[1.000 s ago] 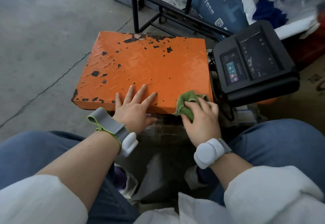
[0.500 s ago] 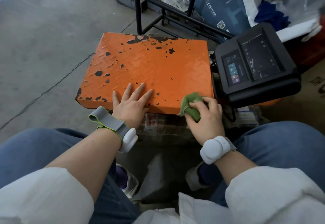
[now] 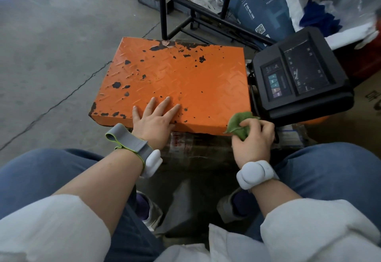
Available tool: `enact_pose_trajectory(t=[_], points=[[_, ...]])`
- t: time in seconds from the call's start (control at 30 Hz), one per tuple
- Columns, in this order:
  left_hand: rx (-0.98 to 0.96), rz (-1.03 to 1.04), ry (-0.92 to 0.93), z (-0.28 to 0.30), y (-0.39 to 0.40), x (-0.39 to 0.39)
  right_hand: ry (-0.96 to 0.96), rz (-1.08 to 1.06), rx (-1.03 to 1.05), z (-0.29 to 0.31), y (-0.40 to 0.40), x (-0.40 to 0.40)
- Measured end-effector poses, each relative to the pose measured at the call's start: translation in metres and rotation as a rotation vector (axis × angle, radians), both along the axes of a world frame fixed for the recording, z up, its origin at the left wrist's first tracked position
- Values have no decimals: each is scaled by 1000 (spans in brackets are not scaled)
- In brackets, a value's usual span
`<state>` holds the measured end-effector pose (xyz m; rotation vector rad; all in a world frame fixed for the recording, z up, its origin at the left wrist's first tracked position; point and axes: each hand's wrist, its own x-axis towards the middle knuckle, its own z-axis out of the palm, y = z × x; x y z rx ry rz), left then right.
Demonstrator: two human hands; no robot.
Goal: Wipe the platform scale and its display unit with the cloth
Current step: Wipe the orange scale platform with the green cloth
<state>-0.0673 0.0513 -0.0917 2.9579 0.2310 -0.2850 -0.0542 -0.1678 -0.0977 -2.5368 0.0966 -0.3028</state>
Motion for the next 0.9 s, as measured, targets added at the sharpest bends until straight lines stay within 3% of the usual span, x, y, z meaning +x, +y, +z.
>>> enact_pose_trajectory(t=[0.07, 0.27, 0.47, 0.67, 0.9], points=[[-2, 2, 7, 1, 0, 0, -21, -11, -23, -2, 4, -4], [-5, 0, 9, 3, 0, 0, -33, 369, -194, -16, 7, -12], [-17, -10, 3, 3, 4, 0, -34, 28, -8, -13, -1, -8], [-14, -8, -15, -1, 3, 1, -56, 423, -301, -24, 9, -14], [-10, 4, -34, -2, 9, -1, -119, 131, -102, -13, 8, -8]])
